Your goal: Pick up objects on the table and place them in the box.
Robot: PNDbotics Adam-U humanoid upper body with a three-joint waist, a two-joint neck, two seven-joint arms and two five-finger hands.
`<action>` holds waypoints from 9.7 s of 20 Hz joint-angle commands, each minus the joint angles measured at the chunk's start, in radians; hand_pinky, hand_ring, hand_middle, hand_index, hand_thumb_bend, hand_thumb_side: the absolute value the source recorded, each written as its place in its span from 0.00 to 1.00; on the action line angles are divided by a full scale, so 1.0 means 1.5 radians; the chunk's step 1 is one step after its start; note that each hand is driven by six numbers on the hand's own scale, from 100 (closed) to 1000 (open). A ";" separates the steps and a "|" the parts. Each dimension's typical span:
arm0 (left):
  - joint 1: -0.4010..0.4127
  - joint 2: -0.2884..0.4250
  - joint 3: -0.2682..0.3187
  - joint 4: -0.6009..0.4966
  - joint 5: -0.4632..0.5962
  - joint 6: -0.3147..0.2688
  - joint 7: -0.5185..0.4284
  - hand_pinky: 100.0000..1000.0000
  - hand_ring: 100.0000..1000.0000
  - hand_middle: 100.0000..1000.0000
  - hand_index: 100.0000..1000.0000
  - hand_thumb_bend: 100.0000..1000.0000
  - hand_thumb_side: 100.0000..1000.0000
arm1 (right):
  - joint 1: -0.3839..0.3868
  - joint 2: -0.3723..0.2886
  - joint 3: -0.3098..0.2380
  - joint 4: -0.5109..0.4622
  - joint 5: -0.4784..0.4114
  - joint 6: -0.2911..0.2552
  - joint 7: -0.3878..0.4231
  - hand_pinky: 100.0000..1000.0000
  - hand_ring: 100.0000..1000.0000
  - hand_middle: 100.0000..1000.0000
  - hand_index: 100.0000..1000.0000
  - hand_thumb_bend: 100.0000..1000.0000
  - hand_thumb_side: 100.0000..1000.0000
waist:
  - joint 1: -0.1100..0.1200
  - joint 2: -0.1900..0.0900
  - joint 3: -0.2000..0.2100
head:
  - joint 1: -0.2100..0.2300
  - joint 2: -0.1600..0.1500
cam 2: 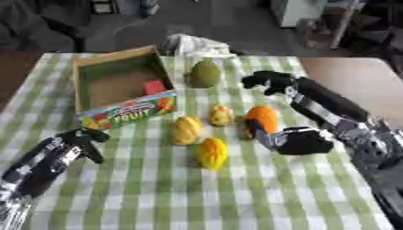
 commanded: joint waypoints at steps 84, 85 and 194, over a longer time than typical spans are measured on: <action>-0.001 0.011 -0.008 -0.006 -0.006 0.021 0.014 0.54 0.47 0.67 0.67 0.00 0.72 | -0.203 0.040 -0.001 0.501 0.228 0.048 -0.326 0.60 0.72 0.22 0.25 0.03 0.00 | 0.005 -0.010 0.010 | -0.011 0.003; -0.001 0.011 -0.008 -0.006 -0.006 0.021 0.014 0.54 0.47 0.67 0.67 0.00 0.72 | -0.207 0.038 0.000 0.493 0.214 0.053 -0.330 0.60 0.72 0.21 0.25 0.01 0.00 | 0.005 -0.010 0.011 | -0.011 0.003; -0.064 0.007 -0.063 -0.017 0.015 0.008 -0.053 0.55 0.46 0.67 0.67 0.00 0.73 | -0.465 0.203 0.066 0.542 0.177 0.086 -0.155 0.67 0.83 0.44 0.54 0.00 0.00 | 0.017 0.050 0.182 | -0.200 0.003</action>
